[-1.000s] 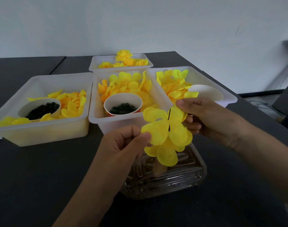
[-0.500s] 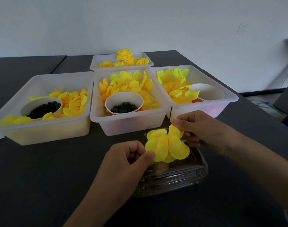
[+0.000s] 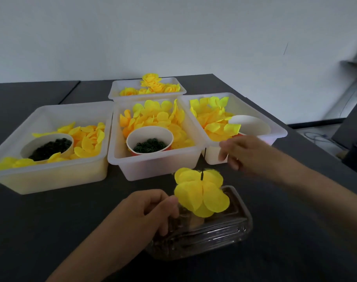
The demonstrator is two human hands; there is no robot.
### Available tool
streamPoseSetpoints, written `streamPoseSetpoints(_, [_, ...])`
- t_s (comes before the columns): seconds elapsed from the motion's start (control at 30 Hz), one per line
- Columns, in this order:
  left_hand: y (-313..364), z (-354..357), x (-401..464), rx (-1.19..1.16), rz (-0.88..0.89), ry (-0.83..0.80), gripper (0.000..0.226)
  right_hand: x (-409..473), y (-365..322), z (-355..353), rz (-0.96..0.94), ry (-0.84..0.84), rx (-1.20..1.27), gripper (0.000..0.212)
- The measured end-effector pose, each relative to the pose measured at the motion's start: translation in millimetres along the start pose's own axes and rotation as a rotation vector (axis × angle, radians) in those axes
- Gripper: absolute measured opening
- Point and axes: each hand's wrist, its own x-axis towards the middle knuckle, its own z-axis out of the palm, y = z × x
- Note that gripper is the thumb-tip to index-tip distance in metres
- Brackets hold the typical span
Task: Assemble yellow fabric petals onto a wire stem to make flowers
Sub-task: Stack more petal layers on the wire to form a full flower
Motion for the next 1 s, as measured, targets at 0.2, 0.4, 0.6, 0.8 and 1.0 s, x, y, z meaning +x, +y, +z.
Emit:
streamPoseSetpoints(0.2, [-2,-12,5,-0.045,0.029,0.151,0.046,76,19,-52,-0.065,0.401,-0.629,0.024])
streamPoseSetpoints(0.4, [5,-18,4,-0.176,0.063,0.228,0.019,115,34,-59,0.104,0.105,-0.691,0.036])
streamPoseSetpoints(0.6, [3,-27,0,-0.167,0.117,0.323,0.022,87,1,-87,0.041,0.184,-0.477,0.01])
streamPoseSetpoints(0.8, [31,-17,-7,-0.32,0.308,0.333,0.024,24,-48,-70,-0.219,0.469,-0.468,0.006])
streamPoseSetpoints(1.0, [61,10,-2,-0.602,0.356,0.075,0.039,-66,-91,10,-0.817,0.504,-0.597,0.012])
